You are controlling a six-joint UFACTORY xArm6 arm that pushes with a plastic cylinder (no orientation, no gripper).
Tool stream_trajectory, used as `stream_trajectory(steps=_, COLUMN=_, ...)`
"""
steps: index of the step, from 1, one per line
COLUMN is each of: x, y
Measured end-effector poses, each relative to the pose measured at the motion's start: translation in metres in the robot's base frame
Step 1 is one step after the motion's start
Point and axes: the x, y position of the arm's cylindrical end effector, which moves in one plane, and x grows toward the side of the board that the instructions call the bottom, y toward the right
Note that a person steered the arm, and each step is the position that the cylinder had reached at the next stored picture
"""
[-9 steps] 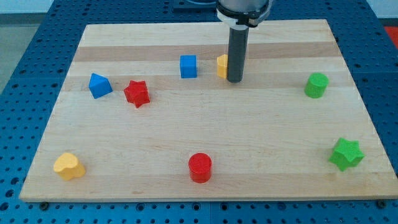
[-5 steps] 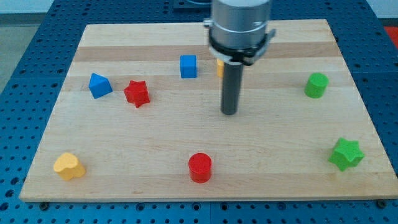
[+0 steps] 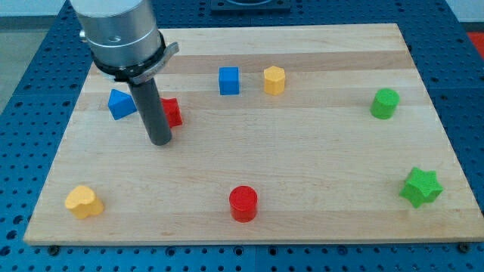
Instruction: Move the yellow heart closer to red star
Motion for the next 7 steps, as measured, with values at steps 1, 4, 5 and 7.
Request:
stream_trajectory(steps=1, x=0.000, y=-0.010)
stream_trajectory(steps=4, x=0.031, y=-0.105)
stream_trajectory(steps=5, x=0.047, y=-0.155)
stream_trajectory(steps=7, x=0.132, y=-0.157)
